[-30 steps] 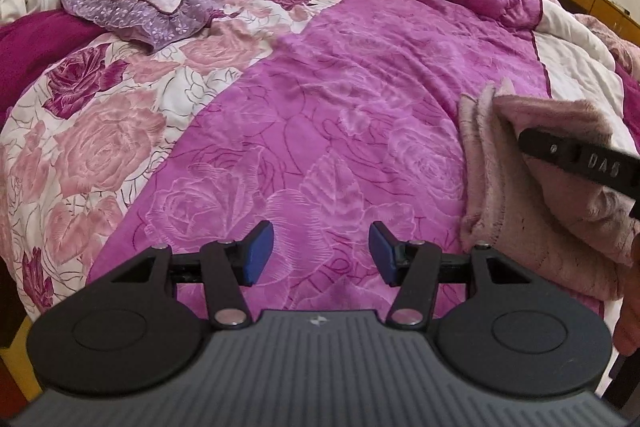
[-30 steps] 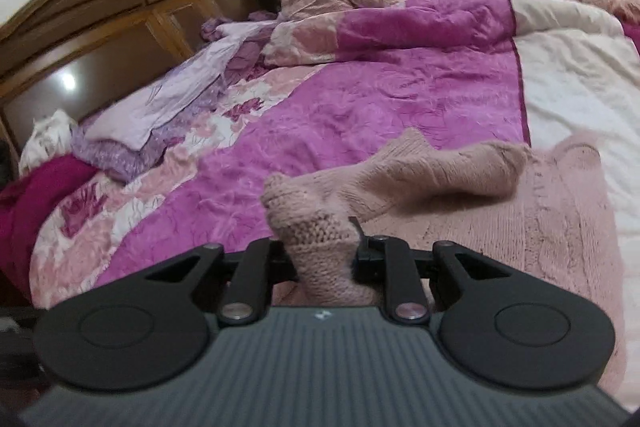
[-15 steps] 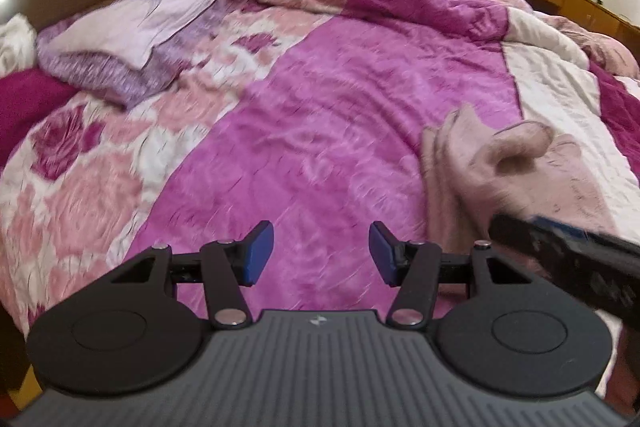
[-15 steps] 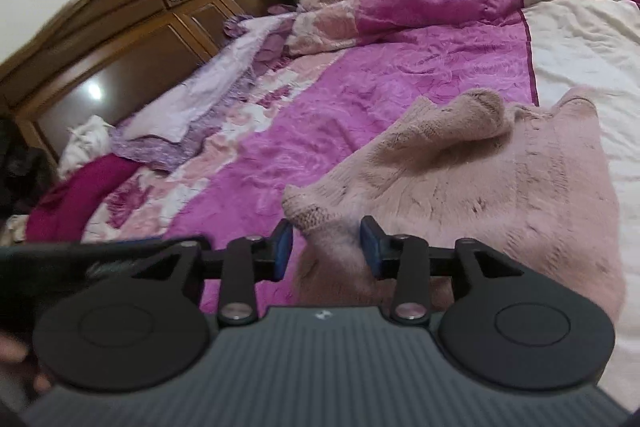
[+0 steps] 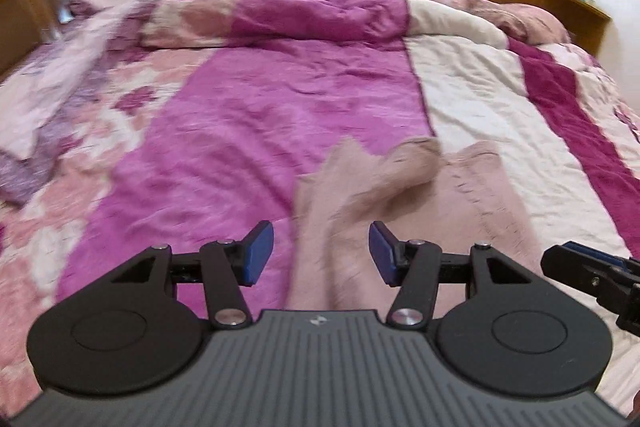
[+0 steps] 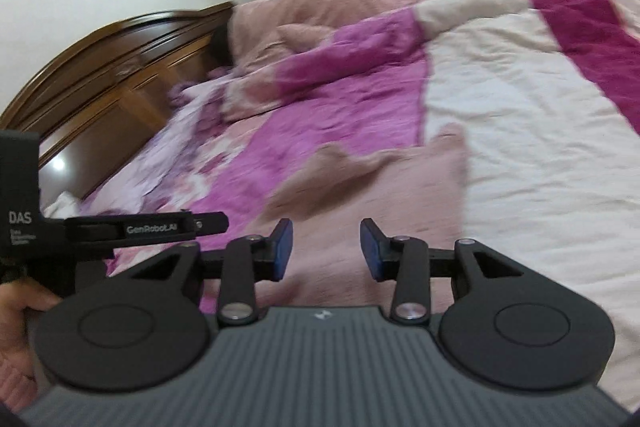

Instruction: Fold small clothes

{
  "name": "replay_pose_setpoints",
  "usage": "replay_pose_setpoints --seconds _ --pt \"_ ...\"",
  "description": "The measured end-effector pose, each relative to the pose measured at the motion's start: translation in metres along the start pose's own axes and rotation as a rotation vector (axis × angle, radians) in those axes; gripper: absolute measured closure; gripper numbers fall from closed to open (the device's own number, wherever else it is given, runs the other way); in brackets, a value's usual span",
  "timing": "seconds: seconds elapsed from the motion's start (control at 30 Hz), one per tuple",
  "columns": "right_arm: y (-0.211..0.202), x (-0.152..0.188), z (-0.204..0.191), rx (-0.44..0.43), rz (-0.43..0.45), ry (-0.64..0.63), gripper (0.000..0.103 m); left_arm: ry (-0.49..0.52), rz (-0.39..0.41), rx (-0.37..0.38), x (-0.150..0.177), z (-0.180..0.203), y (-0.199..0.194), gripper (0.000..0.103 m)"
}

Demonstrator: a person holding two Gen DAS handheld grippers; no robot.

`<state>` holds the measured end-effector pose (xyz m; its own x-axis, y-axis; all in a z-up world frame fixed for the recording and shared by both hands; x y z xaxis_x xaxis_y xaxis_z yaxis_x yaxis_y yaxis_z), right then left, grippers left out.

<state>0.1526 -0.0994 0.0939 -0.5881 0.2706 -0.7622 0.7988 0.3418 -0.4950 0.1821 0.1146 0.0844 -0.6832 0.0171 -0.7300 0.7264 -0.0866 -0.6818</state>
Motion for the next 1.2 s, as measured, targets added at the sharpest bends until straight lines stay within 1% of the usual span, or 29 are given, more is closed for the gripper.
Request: replay_pose_setpoints --seconds 0.07,0.13,0.27,0.33,0.43,0.47,0.5,0.53,0.57,0.63,0.67,0.7,0.77,0.83,0.9,0.93,0.97,1.0,1.03,1.07,1.1,1.2 --pt "0.005 -0.003 0.017 0.084 -0.001 0.015 0.062 0.024 -0.005 0.021 -0.007 0.012 0.017 0.042" --pt "0.009 -0.004 0.031 0.142 0.001 0.032 0.062 0.063 -0.003 0.035 -0.013 0.022 0.035 0.042" --pt "0.017 -0.003 0.057 0.214 -0.019 0.052 0.062 0.111 -0.033 0.030 -0.019 0.030 0.070 0.042" --pt "0.025 -0.003 0.067 0.261 -0.041 0.036 0.062 0.112 -0.060 0.056 -0.020 0.033 0.085 0.042" --pt "0.035 0.000 0.078 0.273 -0.072 0.044 0.062 0.109 -0.072 0.093 -0.018 0.036 0.102 0.042" --pt "0.039 0.002 0.081 0.267 -0.083 0.053 0.062 0.115 -0.059 0.100 -0.016 0.037 0.105 0.047" --pt "0.043 0.004 0.082 0.260 -0.094 0.058 0.062 0.122 -0.037 0.109 -0.015 0.038 0.107 0.073" --pt "0.046 0.005 0.081 0.251 -0.103 0.053 0.062 0.127 -0.026 0.104 -0.014 0.038 0.108 0.087" --pt "0.047 0.007 0.078 0.249 -0.104 0.040 0.062 0.116 -0.017 0.096 -0.014 0.037 0.107 0.090" --pt "0.046 0.009 0.066 0.240 -0.091 -0.016 0.062 0.047 0.022 0.099 -0.017 0.027 0.097 0.090" --pt "0.046 0.009 0.060 0.228 -0.087 -0.044 0.062 0.015 0.050 0.088 -0.019 0.019 0.090 0.090" --pt "0.045 0.011 0.052 0.210 -0.083 -0.072 0.062 -0.014 0.075 0.062 -0.021 0.010 0.084 0.091" --pt "0.045 0.013 0.038 0.159 -0.081 -0.108 0.063 -0.066 0.096 0.027 -0.023 -0.006 0.077 0.091" --pt "0.047 0.016 0.027 0.166 -0.076 -0.147 0.064 -0.107 0.073 0.005 -0.021 -0.023 0.083 0.090" --pt "0.049 0.019 0.019 0.195 -0.071 -0.195 0.064 -0.140 0.000 0.021 -0.014 -0.033 0.097 0.090" --pt "0.051 0.020 0.016 0.208 -0.069 -0.214 0.064 -0.151 -0.018 0.031 -0.011 -0.035 0.103 0.089" --pt "0.051 0.021 0.015 0.211 -0.067 -0.226 0.064 -0.155 -0.017 0.024 -0.009 -0.037 0.105 0.084" --pt "0.051 0.022 0.014 0.213 -0.068 -0.235 0.064 -0.147 -0.011 0.003 -0.008 -0.039 0.107 0.072" --pt "0.051 0.022 0.015 0.214 -0.069 -0.239 0.064 -0.139 -0.008 -0.017 -0.008 -0.040 0.108 0.067" --pt "0.050 0.022 0.015 0.210 -0.071 -0.238 0.064 -0.139 -0.006 -0.028 -0.008 -0.042 0.108 0.059" --pt "0.050 0.021 0.016 0.207 -0.074 -0.234 0.064 -0.146 -0.006 -0.033 -0.007 -0.043 0.109 0.057" --pt "0.044 0.019 0.020 0.197 -0.077 -0.199 0.064 -0.178 -0.013 -0.005 -0.006 -0.049 0.101 0.057"
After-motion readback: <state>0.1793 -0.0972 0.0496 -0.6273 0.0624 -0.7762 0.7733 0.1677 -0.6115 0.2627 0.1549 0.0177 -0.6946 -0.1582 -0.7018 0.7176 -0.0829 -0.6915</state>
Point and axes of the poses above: each gripper's, at about its wrist camera, not at the fingertips, and y roughly the way its jaws point, z to its right, x to its underside, the point moved 7 cm from there along y, roughly the way its jaws point, and after that the axes turned 1 degree about -z, right-handed, at the moved point
